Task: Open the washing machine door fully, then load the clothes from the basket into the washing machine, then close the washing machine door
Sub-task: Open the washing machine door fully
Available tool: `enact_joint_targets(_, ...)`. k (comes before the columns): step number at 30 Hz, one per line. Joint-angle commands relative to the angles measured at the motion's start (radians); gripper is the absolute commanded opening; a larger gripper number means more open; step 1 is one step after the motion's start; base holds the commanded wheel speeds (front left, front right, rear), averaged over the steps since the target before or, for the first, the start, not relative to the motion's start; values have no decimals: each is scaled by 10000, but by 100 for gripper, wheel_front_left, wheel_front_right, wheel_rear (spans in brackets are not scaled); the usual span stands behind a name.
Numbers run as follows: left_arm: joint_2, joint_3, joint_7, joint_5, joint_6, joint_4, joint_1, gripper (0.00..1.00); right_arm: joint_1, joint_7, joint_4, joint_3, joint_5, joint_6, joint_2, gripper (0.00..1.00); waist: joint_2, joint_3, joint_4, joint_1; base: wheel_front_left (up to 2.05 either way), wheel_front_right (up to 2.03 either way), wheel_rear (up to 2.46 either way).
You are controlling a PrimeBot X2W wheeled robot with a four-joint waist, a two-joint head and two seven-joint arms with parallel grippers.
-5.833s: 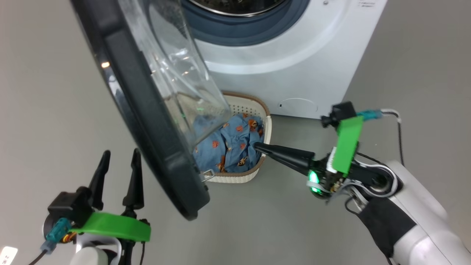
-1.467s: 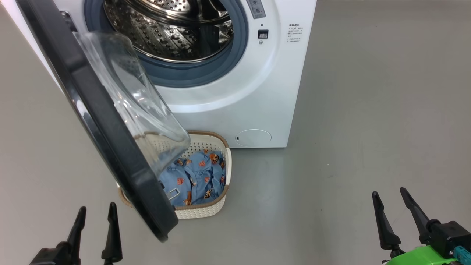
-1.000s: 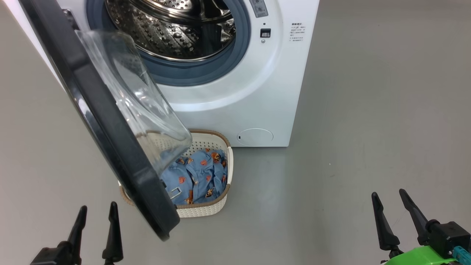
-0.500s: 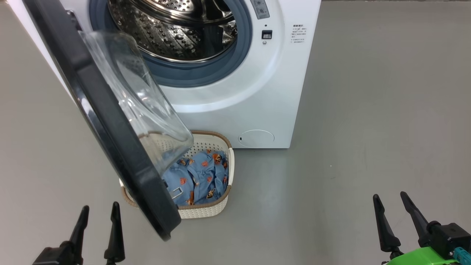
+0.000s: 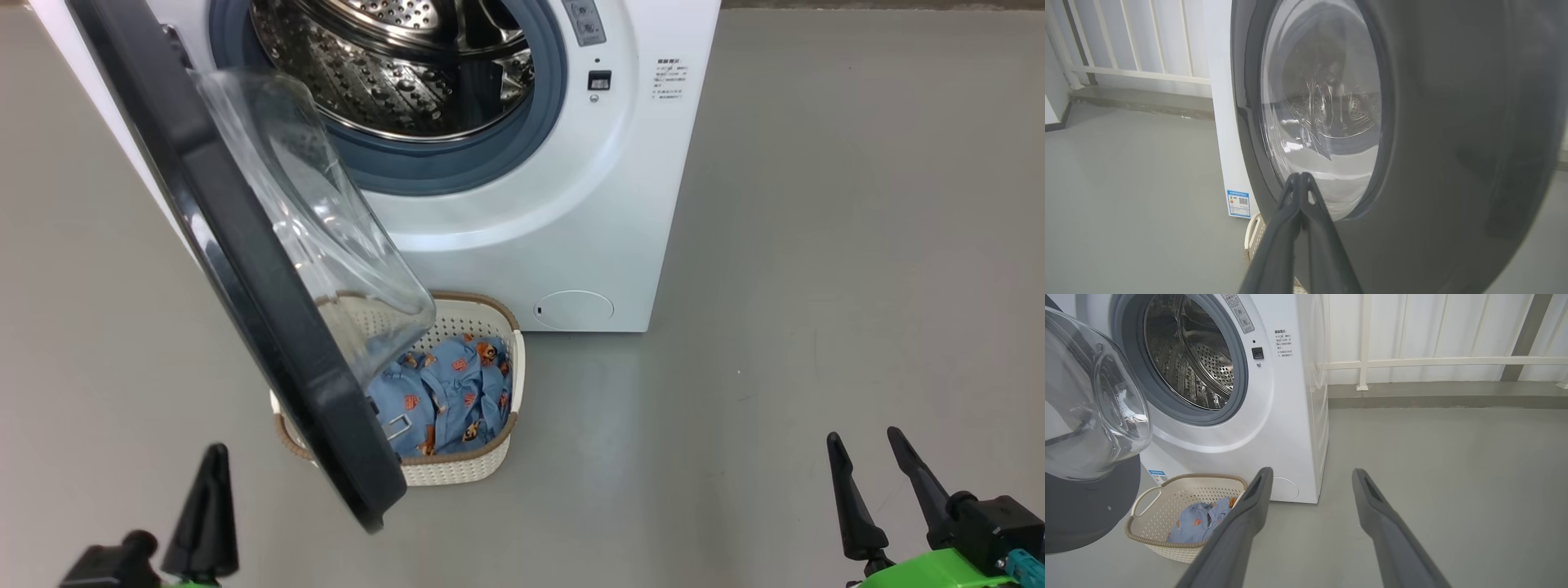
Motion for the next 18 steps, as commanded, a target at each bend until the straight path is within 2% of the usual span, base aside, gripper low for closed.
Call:
enact_joint_targets(1, 120, 393, -65, 38, -9, -443, -360, 0, -335, -74, -195, 244, 43, 29, -124, 100, 0, 0, 6, 0, 0, 0, 0)
enact_joint_targets(11, 122, 775, -65, 790, -7, -3124, -1515, 0, -371, -74, -130, 302, 111, 29, -23, 100, 0, 0, 68, 0, 0, 0, 0)
enact_joint_targets(15, 121, 427, -65, 993, -10, -4323, -1972, 0, -399, -74, -194, 368, 177, 29, -6, 100, 0, 16, 51, 0, 0, 0, 0)
enact_joint_targets(18, 121, -237, -65, 1027, -16, -5051, -2199, 0, -403, -74, -194, 430, 212, 29, -9, 100, 0, 20, 27, 0, 0, 0, 0)
